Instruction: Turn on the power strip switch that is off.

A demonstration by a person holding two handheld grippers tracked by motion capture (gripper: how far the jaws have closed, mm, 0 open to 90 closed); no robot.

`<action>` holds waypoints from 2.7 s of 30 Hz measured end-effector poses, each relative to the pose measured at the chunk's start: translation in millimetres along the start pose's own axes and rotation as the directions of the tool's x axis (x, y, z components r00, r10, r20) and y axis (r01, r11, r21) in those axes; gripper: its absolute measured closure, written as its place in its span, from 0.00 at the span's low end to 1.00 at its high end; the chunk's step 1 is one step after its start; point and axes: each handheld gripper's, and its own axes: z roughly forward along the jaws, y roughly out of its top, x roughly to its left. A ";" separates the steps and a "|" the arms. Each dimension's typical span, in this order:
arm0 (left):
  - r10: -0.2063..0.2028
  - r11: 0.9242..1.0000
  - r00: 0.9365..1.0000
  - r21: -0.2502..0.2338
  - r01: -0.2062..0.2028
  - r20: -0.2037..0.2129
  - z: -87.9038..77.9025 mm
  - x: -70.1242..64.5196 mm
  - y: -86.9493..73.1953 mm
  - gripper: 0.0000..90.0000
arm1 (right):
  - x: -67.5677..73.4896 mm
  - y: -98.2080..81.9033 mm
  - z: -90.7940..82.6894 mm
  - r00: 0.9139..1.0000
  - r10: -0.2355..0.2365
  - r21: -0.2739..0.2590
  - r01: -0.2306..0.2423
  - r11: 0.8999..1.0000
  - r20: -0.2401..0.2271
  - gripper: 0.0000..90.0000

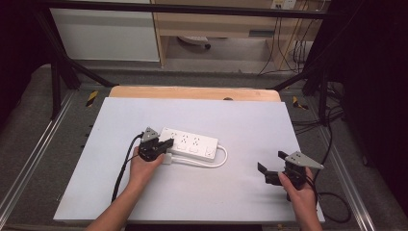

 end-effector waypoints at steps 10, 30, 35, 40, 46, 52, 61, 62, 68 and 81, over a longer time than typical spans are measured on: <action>-0.005 1.000 1.000 0.011 0.005 0.030 2.6 -2.6 -0.6 1.00 | 0.1 -0.1 0.3 1.000 -0.002 0.002 0.002 1.000 -0.001 0.04; 0.015 0.999 1.000 -0.029 -0.015 -0.008 -2.3 -7.8 5.9 1.00 | -0.2 0.3 -1.2 1.000 0.000 -0.005 0.000 1.000 0.001 0.04; 0.010 0.999 1.000 -0.033 -0.010 -0.019 -3.6 -7.3 6.8 0.94 | -0.6 0.2 -0.6 1.000 -0.003 -0.003 0.003 1.000 0.001 0.04; 0.004 0.999 1.000 -0.047 -0.005 -0.026 -6.2 -6.6 8.3 0.85 | -0.7 0.1 -0.4 1.000 -0.005 -0.004 0.005 1.000 0.000 0.04; 0.003 0.998 1.000 -0.056 -0.004 -0.022 -8.0 -6.7 9.2 0.78 | -0.6 0.2 -0.2 1.000 -0.003 -0.003 0.003 1.000 -0.001 0.04; 0.001 0.998 1.000 -0.059 -0.002 -0.013 -8.4 -7.7 9.7 0.73 | -0.6 0.2 -0.4 1.000 -0.003 -0.003 0.003 1.000 -0.001 0.04; -0.010 0.998 1.000 -0.061 0.008 -0.021 -11.5 -6.9 12.4 0.57 | -0.2 0.3 -0.2 1.000 -0.002 -0.003 0.002 1.000 -0.002 0.04; -0.009 0.998 1.000 -0.060 0.007 -0.022 -11.8 -7.0 12.9 0.55 | -0.3 0.2 -0.3 1.000 -0.002 -0.003 0.002 1.000 -0.001 0.04; -0.015 0.998 0.999 -0.061 0.013 -0.037 -12.4 -6.0 14.1 0.42 | 0.2 0.3 -0.2 1.000 -0.003 -0.002 0.003 1.000 -0.003 0.04; -0.056 0.996 0.996 -0.074 0.051 -0.063 -22.2 -5.6 18.9 0.09 | -0.2 0.4 -0.3 1.000 -0.001 -0.004 0.001 1.000 -0.003 0.04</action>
